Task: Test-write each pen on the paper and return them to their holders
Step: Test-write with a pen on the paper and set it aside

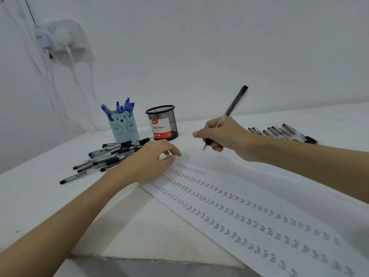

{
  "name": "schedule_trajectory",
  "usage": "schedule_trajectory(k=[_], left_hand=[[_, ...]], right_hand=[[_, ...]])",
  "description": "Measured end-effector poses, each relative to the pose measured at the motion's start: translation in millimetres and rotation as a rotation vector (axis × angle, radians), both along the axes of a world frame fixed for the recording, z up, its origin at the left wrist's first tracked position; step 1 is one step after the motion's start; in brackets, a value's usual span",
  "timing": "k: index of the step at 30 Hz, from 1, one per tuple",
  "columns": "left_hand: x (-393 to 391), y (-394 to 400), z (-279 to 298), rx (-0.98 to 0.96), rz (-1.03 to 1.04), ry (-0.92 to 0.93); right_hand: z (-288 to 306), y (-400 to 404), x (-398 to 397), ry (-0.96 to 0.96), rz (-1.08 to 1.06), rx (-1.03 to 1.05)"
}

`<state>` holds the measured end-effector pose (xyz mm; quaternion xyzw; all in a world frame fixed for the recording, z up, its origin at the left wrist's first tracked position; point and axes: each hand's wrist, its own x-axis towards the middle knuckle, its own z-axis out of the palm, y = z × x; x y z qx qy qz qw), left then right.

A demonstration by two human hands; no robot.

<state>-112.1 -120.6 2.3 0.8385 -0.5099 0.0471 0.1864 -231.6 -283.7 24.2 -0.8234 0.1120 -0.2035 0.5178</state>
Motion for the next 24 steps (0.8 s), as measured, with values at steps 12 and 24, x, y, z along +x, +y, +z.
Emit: schedule_trajectory(k=[12,24], left_hand=[[14.9,-16.1,-27.5,-0.208,-0.111,-0.037],[13.4,-15.4,-26.8,-0.195,-0.102,-0.013]], right_hand=[[-35.4,11.4,9.0,-0.08,0.065,-0.116],[-36.7,13.3,8.3,-0.074,0.127,-0.22]])
